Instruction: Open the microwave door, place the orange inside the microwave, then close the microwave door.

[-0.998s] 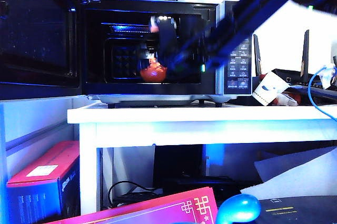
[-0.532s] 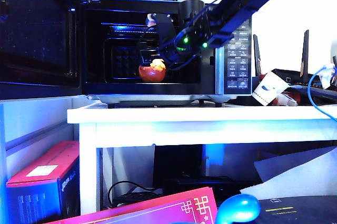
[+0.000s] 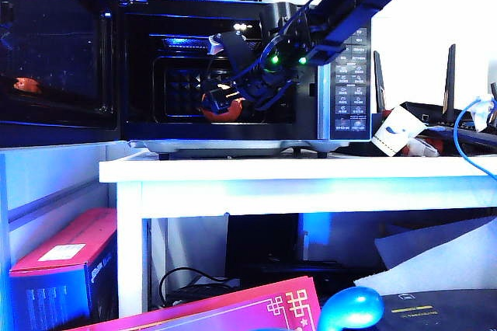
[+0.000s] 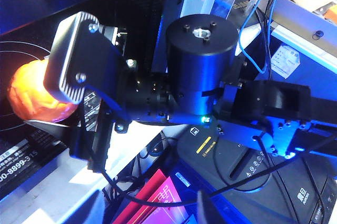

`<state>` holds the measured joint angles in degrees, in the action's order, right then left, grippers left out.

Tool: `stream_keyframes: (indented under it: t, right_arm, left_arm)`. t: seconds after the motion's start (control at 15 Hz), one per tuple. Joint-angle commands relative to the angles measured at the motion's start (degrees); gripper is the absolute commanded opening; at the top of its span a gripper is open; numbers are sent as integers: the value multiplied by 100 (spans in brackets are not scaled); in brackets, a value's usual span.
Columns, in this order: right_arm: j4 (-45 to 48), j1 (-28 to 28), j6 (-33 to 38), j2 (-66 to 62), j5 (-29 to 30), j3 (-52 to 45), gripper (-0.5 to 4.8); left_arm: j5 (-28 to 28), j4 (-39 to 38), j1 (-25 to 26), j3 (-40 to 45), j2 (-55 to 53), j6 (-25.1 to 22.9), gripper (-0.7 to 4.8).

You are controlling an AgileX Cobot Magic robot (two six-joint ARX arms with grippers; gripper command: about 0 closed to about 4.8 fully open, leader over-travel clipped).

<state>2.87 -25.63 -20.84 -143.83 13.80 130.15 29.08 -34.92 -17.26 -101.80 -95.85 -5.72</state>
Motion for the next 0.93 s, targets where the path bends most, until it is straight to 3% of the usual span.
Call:
stream_keyframes:
  t: [0.07, 0.6, 0.93]
  right_arm:
    - [-691, -24, -483, 20, -157, 4, 479]
    - [-1829, -116, -1156, 352, -675, 7, 479]
    - [-1814, -280, -1543, 507, -1537, 9, 479]
  left_arm:
    - [-63, 94, 22, -13, 46, -2, 237]
    - [-63, 122, 22, -13, 46, 2, 237]
    - [-61, 129, 22, -13, 48, 17, 237]
